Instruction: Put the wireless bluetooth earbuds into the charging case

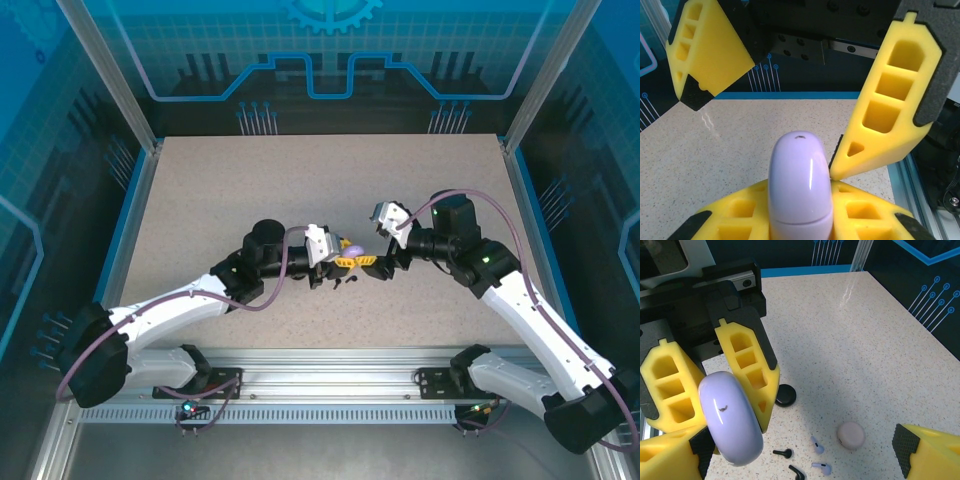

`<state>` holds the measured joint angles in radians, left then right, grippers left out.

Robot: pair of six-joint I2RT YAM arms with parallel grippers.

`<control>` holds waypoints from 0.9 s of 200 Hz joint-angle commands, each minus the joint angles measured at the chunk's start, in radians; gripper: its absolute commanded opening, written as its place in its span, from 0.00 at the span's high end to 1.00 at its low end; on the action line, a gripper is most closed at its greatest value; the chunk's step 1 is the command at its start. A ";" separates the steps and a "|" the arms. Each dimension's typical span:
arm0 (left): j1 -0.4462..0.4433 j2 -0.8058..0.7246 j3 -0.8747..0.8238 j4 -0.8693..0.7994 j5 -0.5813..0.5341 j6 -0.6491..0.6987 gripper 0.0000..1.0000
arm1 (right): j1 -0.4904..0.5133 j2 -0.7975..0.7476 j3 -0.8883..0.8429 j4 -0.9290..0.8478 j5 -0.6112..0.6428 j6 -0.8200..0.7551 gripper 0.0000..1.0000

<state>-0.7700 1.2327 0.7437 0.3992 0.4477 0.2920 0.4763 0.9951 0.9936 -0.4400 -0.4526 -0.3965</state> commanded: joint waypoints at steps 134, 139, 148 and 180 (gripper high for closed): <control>-0.032 -0.005 0.023 -0.013 0.042 0.029 1.00 | -0.058 0.011 0.050 0.069 0.053 0.061 0.04; -0.033 -0.005 0.023 -0.013 0.042 0.029 1.00 | -0.059 0.011 0.050 0.069 0.051 0.061 0.04; -0.033 -0.004 0.023 -0.013 0.043 0.028 1.00 | -0.061 0.012 0.050 0.071 0.049 0.065 0.04; -0.035 -0.003 0.023 -0.013 0.043 0.028 1.00 | -0.062 0.013 0.052 0.080 0.042 0.069 0.03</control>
<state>-0.7708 1.2331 0.7437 0.3965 0.4210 0.2920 0.4438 1.0000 1.0061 -0.4343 -0.4541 -0.3542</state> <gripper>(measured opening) 0.227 0.964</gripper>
